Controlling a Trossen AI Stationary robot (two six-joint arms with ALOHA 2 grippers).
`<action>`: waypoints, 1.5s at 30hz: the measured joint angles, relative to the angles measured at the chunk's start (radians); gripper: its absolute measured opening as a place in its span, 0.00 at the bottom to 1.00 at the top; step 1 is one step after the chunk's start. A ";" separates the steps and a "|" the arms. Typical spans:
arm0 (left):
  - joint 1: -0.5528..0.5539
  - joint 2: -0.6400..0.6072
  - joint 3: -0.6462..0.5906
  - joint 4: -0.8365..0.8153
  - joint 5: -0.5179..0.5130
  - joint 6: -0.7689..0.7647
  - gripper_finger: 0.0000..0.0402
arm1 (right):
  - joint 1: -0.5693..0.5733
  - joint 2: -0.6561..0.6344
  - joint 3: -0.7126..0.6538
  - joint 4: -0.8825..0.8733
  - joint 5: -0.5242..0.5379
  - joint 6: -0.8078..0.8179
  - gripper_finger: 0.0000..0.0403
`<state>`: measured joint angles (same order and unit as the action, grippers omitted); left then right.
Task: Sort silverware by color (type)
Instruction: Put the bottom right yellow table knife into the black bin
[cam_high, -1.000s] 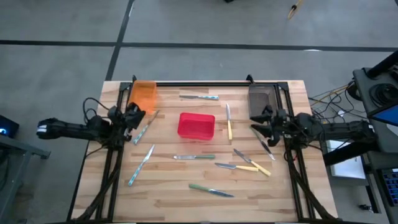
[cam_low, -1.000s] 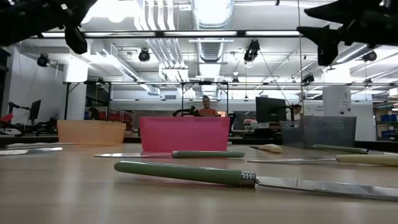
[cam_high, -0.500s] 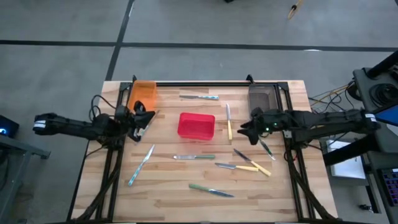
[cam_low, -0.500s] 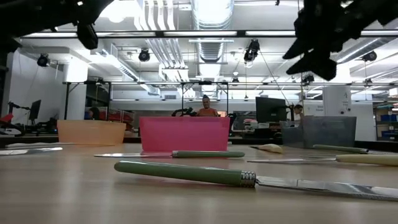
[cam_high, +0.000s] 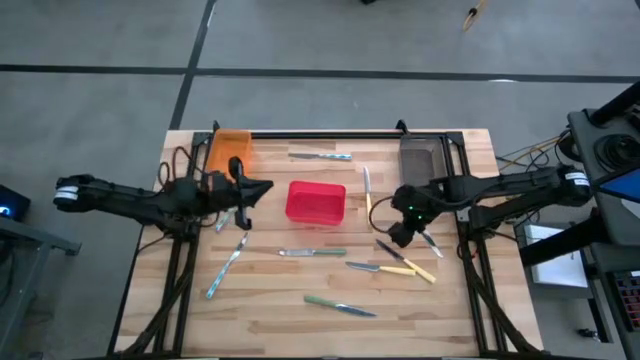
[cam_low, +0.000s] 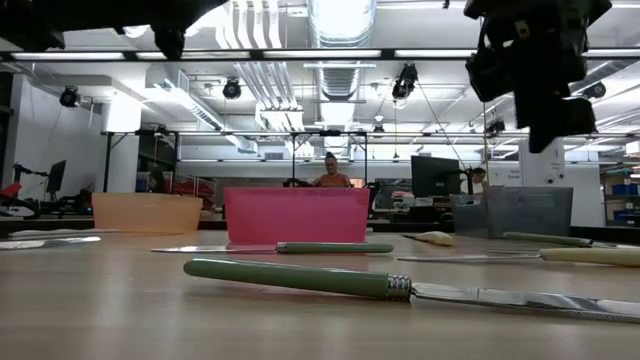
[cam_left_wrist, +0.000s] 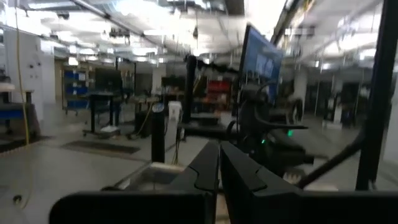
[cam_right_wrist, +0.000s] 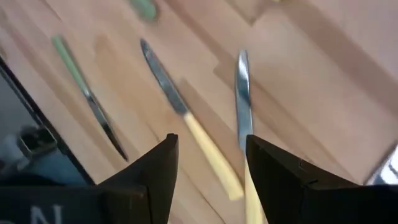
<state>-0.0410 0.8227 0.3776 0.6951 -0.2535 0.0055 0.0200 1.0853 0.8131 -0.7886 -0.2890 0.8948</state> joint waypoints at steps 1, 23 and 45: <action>0.000 0.016 0.015 -0.023 0.000 0.000 0.00 | 0.013 0.013 -0.001 -0.017 0.000 0.003 0.44; -0.002 0.289 0.205 -0.175 0.002 0.028 0.00 | 0.135 0.242 -0.002 -0.012 -0.007 0.037 0.44; -0.001 0.288 0.200 -0.172 0.002 0.031 0.00 | 0.221 0.356 -0.002 -0.014 0.110 0.082 0.44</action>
<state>-0.0422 1.1107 0.5774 0.5228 -0.2516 0.0364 0.2405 1.4410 0.8116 -0.8028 -0.1793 0.9772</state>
